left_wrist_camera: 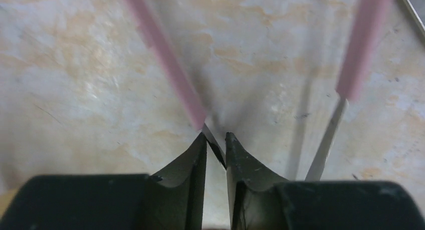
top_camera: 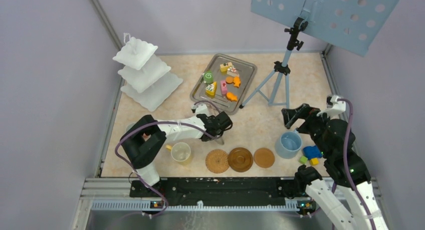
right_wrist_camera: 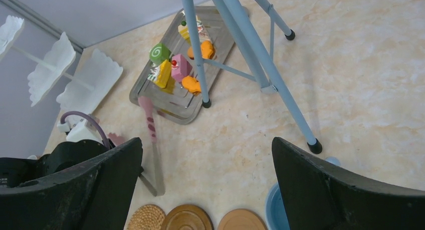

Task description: Serve the afternoon tea

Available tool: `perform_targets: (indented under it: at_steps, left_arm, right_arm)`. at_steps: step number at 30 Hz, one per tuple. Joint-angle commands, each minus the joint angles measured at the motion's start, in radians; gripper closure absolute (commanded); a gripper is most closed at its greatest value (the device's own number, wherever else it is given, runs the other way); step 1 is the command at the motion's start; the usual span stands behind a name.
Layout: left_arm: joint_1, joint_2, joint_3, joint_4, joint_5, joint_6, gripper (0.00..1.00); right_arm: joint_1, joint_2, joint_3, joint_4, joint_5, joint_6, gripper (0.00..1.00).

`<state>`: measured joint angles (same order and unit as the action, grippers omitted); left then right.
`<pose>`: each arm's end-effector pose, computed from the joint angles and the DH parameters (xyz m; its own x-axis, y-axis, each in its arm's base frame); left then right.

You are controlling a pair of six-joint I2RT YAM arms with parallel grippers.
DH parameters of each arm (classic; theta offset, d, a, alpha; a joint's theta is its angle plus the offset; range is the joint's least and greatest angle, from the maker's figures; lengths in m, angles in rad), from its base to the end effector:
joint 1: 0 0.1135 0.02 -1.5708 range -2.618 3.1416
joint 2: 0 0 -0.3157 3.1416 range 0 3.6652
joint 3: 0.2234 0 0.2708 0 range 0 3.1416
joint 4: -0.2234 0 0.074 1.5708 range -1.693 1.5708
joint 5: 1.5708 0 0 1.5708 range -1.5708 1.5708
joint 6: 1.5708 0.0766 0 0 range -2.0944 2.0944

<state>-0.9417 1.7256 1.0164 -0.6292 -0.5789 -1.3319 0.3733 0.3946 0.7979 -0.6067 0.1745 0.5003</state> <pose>0.2339 -0.2502 0.1646 -0.7211 -0.3913 -0.5718 -0.4137 0.9051 -0.0978 0.0926 0.0220 0.3635 -0.2614 0.4050 -0.8762 -0.0860 0.8943 0.4390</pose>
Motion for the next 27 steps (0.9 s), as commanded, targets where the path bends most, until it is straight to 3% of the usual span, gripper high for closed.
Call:
perform_targets:
  at_steps: [1, 9, 14, 20, 24, 27]
  left_arm:
    - [0.029, -0.056, -0.043, -0.034, -0.099, 0.115, 0.8]
    - [0.03, -0.193, -0.156, 0.066, -0.174, 0.317, 0.9]
    - [0.033, -0.244, -0.21, 0.24, -0.189, 0.592, 0.96]
    - [0.053, -0.21, -0.206, 0.447, -0.22, 0.853, 1.0]
    - [0.075, -0.172, -0.183, 0.563, -0.127, 0.994, 1.0]
    - [0.075, -0.165, -0.148, 0.525, -0.118, 0.984, 1.0]
  right_arm:
    - [0.01, 0.002, -0.007, 0.039, -0.005, -0.003, 0.01]
    - [0.01, 0.013, -0.02, 0.051, -0.01, 0.004, 0.01]
    - [0.01, 0.02, -0.028, 0.058, -0.014, 0.009, 0.01]
    - [0.01, 0.024, -0.04, 0.064, -0.022, 0.016, 0.01]
    - [0.01, 0.025, -0.043, 0.059, -0.018, 0.015, 0.01]
    - [0.01, 0.025, -0.042, 0.052, -0.014, 0.012, 0.01]
